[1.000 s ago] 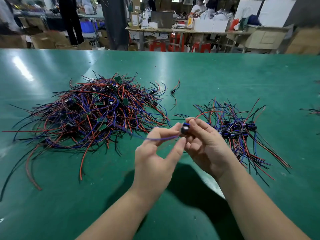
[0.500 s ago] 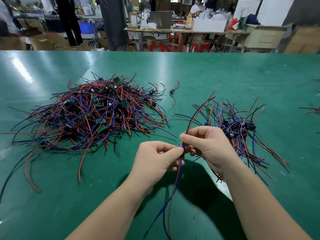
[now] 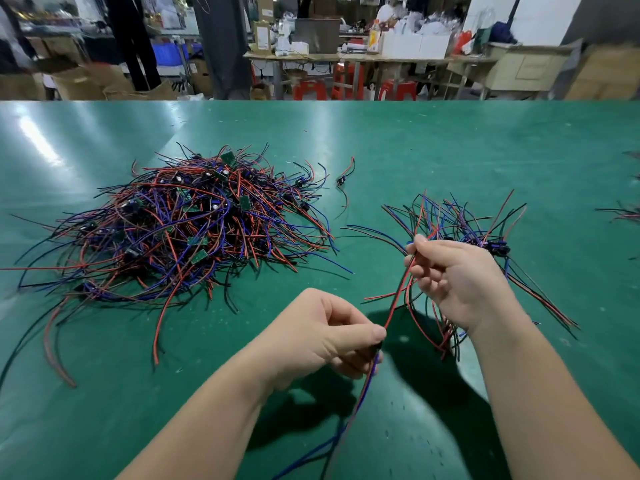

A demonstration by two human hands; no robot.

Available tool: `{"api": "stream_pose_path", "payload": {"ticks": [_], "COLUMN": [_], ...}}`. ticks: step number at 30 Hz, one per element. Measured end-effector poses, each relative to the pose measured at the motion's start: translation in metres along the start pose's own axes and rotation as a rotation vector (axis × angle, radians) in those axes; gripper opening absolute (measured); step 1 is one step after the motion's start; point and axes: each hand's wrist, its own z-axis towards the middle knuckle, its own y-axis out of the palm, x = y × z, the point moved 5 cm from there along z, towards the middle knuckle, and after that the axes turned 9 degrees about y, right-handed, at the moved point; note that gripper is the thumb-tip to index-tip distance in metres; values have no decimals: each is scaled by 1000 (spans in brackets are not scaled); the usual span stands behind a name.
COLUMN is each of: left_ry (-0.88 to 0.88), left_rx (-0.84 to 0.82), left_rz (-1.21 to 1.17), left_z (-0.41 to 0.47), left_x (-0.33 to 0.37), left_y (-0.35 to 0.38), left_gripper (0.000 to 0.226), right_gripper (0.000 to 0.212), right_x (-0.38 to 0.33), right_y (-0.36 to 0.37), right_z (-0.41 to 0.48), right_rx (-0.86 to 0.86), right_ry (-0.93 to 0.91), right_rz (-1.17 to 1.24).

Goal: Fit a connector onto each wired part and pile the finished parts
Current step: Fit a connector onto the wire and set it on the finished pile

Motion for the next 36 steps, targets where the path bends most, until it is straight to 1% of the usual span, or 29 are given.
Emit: {"api": "stream_pose_path", "payload": {"ticks": [3,4,5,6,7,8,10,11,12,13,14,15,16,17,18,19,20,21,22,23,24,26,28,30,32,34,36], "left_ry": [-23,-21,-6,18,47,74,123,147,175,205,232,260,292,331,369,401,404,349,252,133,13,-168,-250,-264,-263,-247,-233], "left_rx": [-86,-75,-27,58,166,276,437,477,492,489,479,470,480,520,597,710,820,900,944,956,934,843,792,810,852,897,936], "left_rz": [98,121,129,116,84,41,-41,-52,-43,-29,-15,7,68,208,431,694,909,1048,1120,1154,1178,1241,1335,1384,1373,1339,1297], "left_z": [-4,-4,-3,-1,2,4,6,6,6,6,6,5,4,3,1,-4,-9,-12,-14,-16,-16,-15,-14,-15,-17,-20,-20], "left_x": [-1,-1,-1,0,1,1,2,3,4,4,6,8,9,12,16,23,27,27,24,19,14,4,1,3,4,4,4], "left_y": [-3,-4,-7,-11,-16,-22,-31,-35,-37,-38,-38,-38,-40,-47,-56,-66,-75,-84,-93,-100,-105,-111,-114,-119,-123,-127,-129], "left_gripper": [17,17,18,19,19,17,16,17,19,20,20,21,23,24,23,18,15,18,25,32,37,41,37,30,26,22,22], "right_gripper": [16,13,7,6,15,24,33,34,32,27,22,20,21,24,24,24,23,23,24,21,17,13,18,21,25,28,31], "right_x": [0,-2,-4,-4,-4,-2,7,13,18,20,19,15,10,3,-6,-16,-26,-35,-42,-47,-49,-49,-42,-33,-27,-25,-25], "right_y": [-6,-9,-12,-13,-10,-3,25,40,51,58,61,61,57,50,37,19,-2,-23,-43,-59,-72,-90,-98,-101,-102,-100,-96], "right_z": [4,5,6,6,5,4,-4,-12,-19,-24,-25,-26,-25,-24,-22,-19,-16,-15,-13,-10,-5,7,20,27,29,29,30], "right_rx": [82,131,180,209,197,125,-143,-268,-332,-339,-321,-301,-273,-203,-76,86,268,449,608,731,819,898,888,845,828,826,808], "right_ry": [-40,-77,-114,-142,-161,-183,-267,-318,-376,-447,-509,-549,-575,-608,-660,-712,-748,-761,-757,-734,-691,-548,-378,-238,-133,-87,-119], "right_rz": [145,219,272,268,194,74,-237,-397,-534,-617,-633,-587,-518,-469,-452,-449,-442,-443,-470,-528,-608,-761,-875,-969,-1040,-1089,-1094]}}
